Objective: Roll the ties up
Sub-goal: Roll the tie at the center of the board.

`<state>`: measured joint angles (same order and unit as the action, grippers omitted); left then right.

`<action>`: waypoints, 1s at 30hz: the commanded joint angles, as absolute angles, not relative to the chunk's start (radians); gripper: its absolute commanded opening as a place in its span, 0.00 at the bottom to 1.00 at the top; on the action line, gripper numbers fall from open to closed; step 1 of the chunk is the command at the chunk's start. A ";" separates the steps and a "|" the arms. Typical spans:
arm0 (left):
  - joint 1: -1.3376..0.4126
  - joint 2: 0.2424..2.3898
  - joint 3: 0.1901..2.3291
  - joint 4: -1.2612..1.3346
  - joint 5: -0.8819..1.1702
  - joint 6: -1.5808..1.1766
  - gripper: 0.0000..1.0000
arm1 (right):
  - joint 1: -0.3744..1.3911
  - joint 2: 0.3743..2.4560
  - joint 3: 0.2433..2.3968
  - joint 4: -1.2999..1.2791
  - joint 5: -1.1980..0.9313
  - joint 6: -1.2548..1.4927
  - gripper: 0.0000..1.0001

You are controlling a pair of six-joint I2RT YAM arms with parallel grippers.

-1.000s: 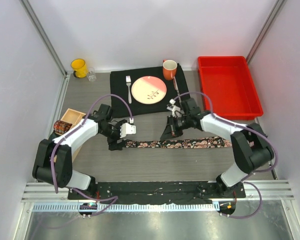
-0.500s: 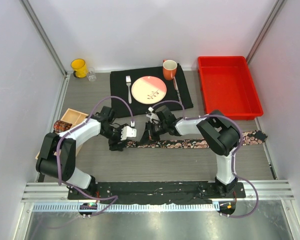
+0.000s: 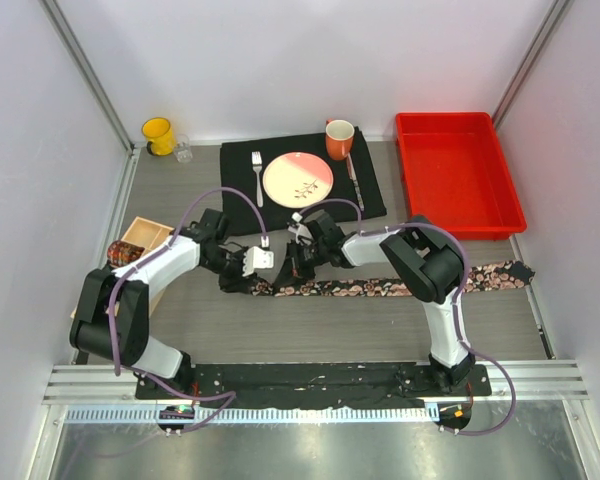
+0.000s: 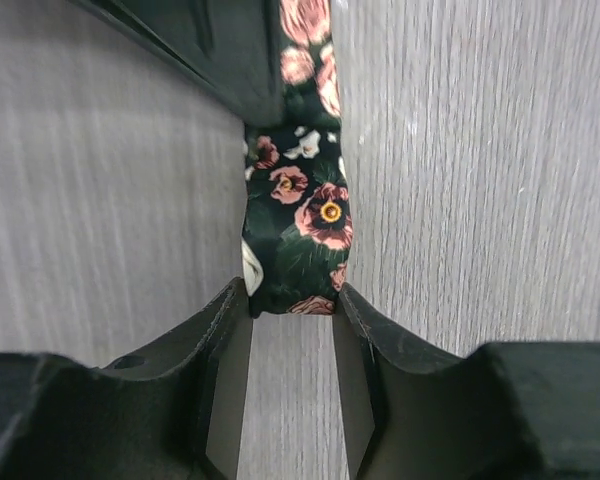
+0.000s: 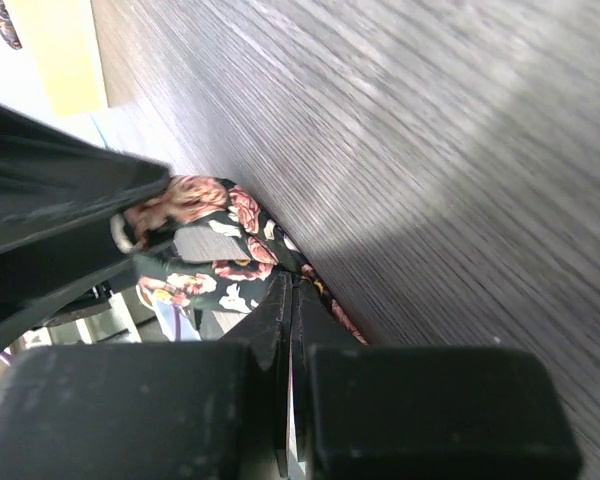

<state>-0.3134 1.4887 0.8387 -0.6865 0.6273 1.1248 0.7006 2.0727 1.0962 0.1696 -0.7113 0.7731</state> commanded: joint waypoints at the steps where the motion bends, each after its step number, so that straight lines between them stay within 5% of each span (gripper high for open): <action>1: -0.339 1.448 0.903 -0.709 0.698 1.069 0.40 | 0.707 2.071 1.149 0.110 -0.647 0.692 0.01; 16: -0.411 1.459 0.957 -0.730 0.650 0.992 0.37 | 0.664 1.870 1.137 -0.210 -0.773 0.505 0.01; 30: -0.514 1.534 1.014 -0.672 0.594 0.890 0.39 | 0.675 2.034 1.140 -0.120 -0.726 0.538 0.01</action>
<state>-0.4873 1.4956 0.9623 -0.7074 0.6086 0.9283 0.6731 2.0251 1.1160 -0.1402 -0.7712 0.5571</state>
